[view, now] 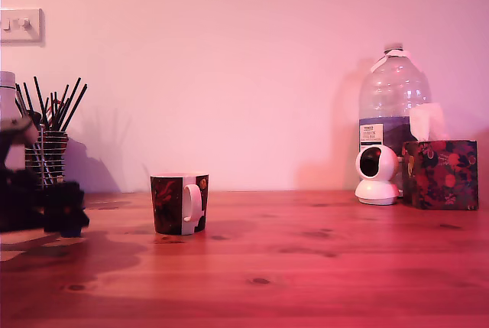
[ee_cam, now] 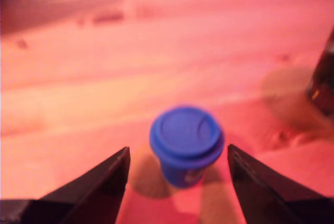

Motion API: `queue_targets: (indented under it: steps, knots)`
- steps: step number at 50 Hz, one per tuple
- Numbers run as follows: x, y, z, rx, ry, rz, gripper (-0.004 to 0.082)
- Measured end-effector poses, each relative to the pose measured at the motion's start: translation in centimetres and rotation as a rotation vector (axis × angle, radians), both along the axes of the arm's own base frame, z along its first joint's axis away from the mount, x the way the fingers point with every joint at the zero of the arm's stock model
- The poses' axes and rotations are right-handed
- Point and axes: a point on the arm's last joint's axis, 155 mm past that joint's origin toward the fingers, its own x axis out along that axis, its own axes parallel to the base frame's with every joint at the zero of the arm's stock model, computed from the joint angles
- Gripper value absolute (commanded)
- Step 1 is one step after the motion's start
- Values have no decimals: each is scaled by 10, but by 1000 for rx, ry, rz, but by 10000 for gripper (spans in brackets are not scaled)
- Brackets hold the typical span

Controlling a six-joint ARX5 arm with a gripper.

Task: Pick up the coffee capsules from the table one by one and drop them inside the nearest coffee cup

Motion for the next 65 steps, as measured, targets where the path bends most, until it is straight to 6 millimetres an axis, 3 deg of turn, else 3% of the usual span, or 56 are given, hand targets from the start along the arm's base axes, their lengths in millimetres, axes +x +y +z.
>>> queue_targets:
  steps: [12, 25, 34, 38, 65]
  knots:
    - [15, -2, 5, -2, -10, -4, 534]
    - [12, -3, -3, 0, 25, -8, 520]
    - [12, -3, -3, 3, 24, -10, 297]
    - [12, -3, -3, 9, 22, -17, 244]
    - [4, -16, 0, -9, 58, -88, 235]
